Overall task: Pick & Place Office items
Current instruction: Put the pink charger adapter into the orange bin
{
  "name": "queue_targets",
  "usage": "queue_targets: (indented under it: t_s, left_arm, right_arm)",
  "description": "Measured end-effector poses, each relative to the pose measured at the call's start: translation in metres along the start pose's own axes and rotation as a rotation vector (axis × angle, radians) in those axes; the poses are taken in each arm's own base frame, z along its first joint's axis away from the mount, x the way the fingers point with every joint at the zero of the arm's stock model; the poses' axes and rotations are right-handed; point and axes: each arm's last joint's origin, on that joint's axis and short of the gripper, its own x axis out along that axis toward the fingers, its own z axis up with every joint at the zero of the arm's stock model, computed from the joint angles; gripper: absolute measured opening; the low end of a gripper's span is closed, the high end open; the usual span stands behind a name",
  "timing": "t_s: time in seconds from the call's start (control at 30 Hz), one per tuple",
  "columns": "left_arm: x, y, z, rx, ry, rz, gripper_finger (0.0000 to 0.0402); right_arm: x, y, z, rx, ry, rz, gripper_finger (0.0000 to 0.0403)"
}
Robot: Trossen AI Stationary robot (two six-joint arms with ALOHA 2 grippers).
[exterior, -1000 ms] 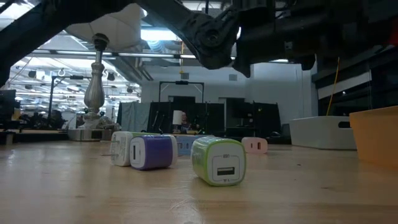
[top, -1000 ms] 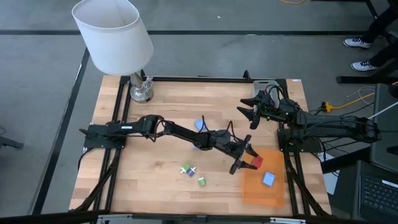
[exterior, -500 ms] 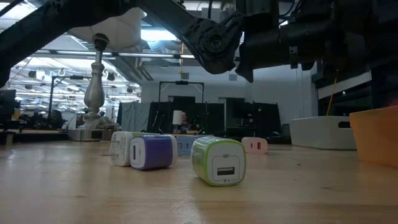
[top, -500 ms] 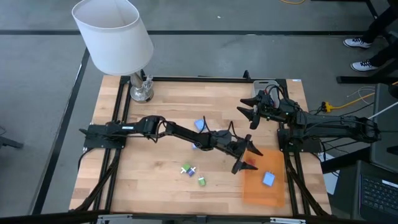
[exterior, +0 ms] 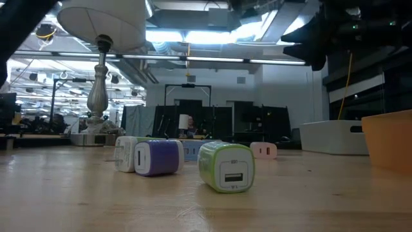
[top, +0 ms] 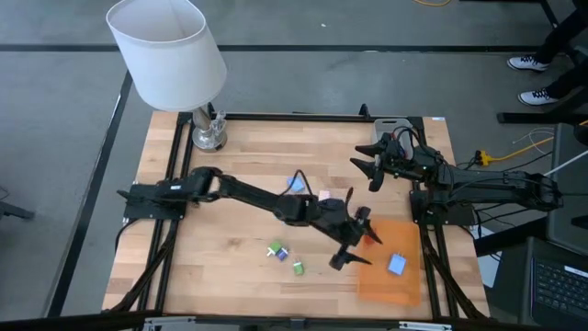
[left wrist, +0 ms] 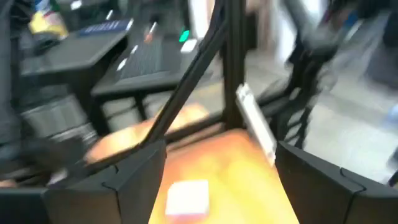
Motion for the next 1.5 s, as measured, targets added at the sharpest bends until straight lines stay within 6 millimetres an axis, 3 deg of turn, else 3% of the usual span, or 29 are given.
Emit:
queue_targets:
  t_s: [0.13,0.37,0.63,0.77,0.97,1.13,1.3,1.4,1.5]
  left_arm:
    - [-0.029,-0.020,0.035,0.091,0.202,0.059,0.0283]
    - [-0.091,-0.057,0.080,0.088,0.500,0.200,0.0278]
    - [-0.144,-0.106,0.087,-0.071,0.801,0.574,0.0278]
    - [-0.153,-0.143,0.066,-0.082,0.821,0.781,0.0278]
    - [-0.158,-0.189,0.009,-0.143,0.644,1.024,0.0278]
    - [-0.172,-0.213,-0.050,-0.254,0.404,1.164,0.0278]
    - [-0.197,-0.227,-0.105,-0.395,0.169,1.206,0.0270]
    - [-0.218,-0.233,-0.127,-0.486,0.079,1.177,0.0257]
    - [-0.243,-0.234,-0.136,-0.551,-0.010,1.135,0.0243]
  right_arm:
    - [0.000,0.000,0.002,-0.012,-0.018,0.003,0.0224]
    - [0.000,0.004,0.007,-0.002,-0.066,0.077,0.0224]
    - [-0.002,0.021,0.015,-0.008,-0.166,0.208,0.0224]
    - [-0.001,0.027,0.014,-0.012,-0.172,0.239,0.0224]
    - [0.016,0.039,0.019,-0.016,-0.095,0.265,0.0224]
    - [0.052,0.052,0.023,-0.033,0.007,0.182,0.0224]
    - [0.097,0.059,0.016,-0.028,0.156,-0.072,0.0224]
    - [0.120,0.059,0.011,-0.060,0.298,-0.268,0.0224]
    - [0.142,0.059,0.020,-0.098,0.373,-0.389,0.0224]
